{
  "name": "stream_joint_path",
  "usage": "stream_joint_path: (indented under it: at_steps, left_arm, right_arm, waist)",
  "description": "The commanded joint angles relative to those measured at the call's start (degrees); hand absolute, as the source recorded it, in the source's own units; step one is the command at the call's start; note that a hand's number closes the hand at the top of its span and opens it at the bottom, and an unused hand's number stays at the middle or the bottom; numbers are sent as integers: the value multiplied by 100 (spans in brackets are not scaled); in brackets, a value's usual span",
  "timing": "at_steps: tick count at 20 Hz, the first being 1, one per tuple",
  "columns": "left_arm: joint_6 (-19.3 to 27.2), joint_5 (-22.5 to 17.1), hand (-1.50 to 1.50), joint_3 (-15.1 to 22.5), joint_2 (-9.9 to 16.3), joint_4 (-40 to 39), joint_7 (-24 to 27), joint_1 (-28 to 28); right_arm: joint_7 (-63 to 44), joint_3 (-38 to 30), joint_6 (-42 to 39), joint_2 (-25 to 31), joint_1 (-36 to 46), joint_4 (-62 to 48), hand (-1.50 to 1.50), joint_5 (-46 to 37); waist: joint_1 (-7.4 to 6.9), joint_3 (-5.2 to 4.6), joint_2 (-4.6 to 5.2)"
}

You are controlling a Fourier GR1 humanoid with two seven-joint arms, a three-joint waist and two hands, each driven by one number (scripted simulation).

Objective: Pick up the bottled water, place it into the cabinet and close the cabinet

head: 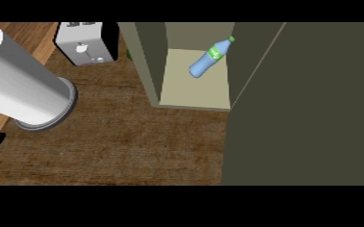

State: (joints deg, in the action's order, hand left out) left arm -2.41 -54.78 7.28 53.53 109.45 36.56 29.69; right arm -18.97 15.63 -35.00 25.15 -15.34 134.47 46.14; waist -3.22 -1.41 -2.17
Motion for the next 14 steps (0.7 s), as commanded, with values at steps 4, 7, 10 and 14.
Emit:
stream_joint_path:
  at_steps: [4, 7, 10, 14]
  left_arm:
    - [-398, -174, -150, -344, 200, -58, 85, 188]
    - [-576, -167, -150, -370, 230, -81, 135, 385]
    - [-658, -274, -150, -578, 264, -207, 185, 384]
    - [-963, -380, -150, -734, 386, -149, 185, 536]
  right_arm:
    - [-716, 736, 1162, -415, 1067, 746, 150, -836]
    - [-907, 945, 1613, -654, 1635, 508, 150, -966]
    - [-1044, 1173, 2186, -1053, 2211, 222, 150, -1002]
    - [-1358, 1572, 2993, -1656, 3140, -409, 150, -1332]
  waist:
    - [-90, 10, 22]
    - [-185, 8, -8]
    - [-166, 7, 18]
    - [-270, 40, 74]
